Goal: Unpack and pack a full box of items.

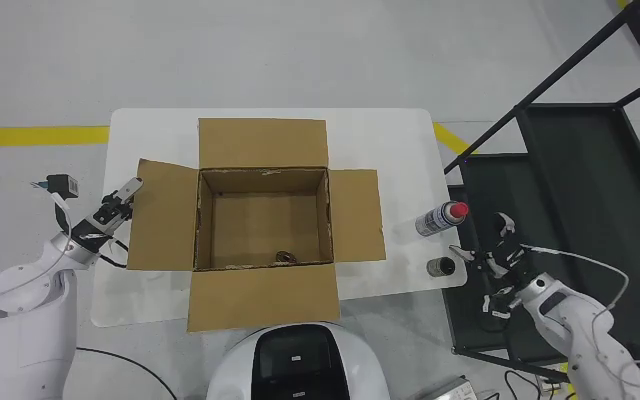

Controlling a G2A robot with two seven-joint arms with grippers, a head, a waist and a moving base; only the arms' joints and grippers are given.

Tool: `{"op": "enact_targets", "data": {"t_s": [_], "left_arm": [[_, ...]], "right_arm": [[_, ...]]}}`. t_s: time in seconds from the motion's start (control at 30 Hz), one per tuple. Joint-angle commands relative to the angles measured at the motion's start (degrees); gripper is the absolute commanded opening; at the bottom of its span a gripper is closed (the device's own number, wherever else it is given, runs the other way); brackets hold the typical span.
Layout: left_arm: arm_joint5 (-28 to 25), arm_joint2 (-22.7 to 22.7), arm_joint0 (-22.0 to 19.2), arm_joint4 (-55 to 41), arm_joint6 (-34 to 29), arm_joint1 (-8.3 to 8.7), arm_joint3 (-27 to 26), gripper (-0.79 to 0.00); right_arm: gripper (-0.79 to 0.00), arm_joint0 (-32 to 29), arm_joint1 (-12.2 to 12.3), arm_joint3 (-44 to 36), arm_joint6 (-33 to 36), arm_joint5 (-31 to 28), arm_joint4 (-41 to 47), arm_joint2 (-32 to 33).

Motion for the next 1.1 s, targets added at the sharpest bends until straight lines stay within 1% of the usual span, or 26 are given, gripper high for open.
{"op": "enact_targets", "data": {"t_s": [0.0, 0.13, 0.37, 0.53, 0.73, 0.9, 1.07], "left_arm": [[0.0, 0.0, 0.0, 0.0, 0.0, 0.0, 0.0, 0.0], [0.0, 0.0, 0.0, 0.0, 0.0, 0.0, 0.0, 0.0], [0.0, 0.0, 0.0, 0.0, 0.0, 0.0, 0.0, 0.0], [0.0, 0.0, 0.0, 0.0, 0.0, 0.0, 0.0, 0.0], [0.0, 0.0, 0.0, 0.0, 0.0, 0.0, 0.0, 0.0], [0.0, 0.0, 0.0, 0.0, 0.0, 0.0, 0.0, 0.0], [0.0, 0.0, 0.0, 0.0, 0.0, 0.0, 0.0, 0.0]], "right_arm": [[0.0, -0.6, -0.2, 2.1, -0.4, -0.2, 0.9, -0.5], [0.0, -0.4, -0.5, 5.5, 0.0, -1.6, 1.7, -2.2], [0.0, 4.5, -1.2, 10.9, 1.7, -2.7, 2.2, -7.9], [0.0, 7.5, -1.6, 14.8, 2.5, -2.0, 1.1, -10.9], [0.0, 8.0, -1.8, 17.8, 1.3, -0.9, -1.1, -12.5], [0.0, 8.3, -2.1, 19.8, 0.8, -1.1, -1.2, -13.8], [0.0, 10.0, -2.4, 21.7, 0.8, -0.6, -1.6, -15.4]]}}
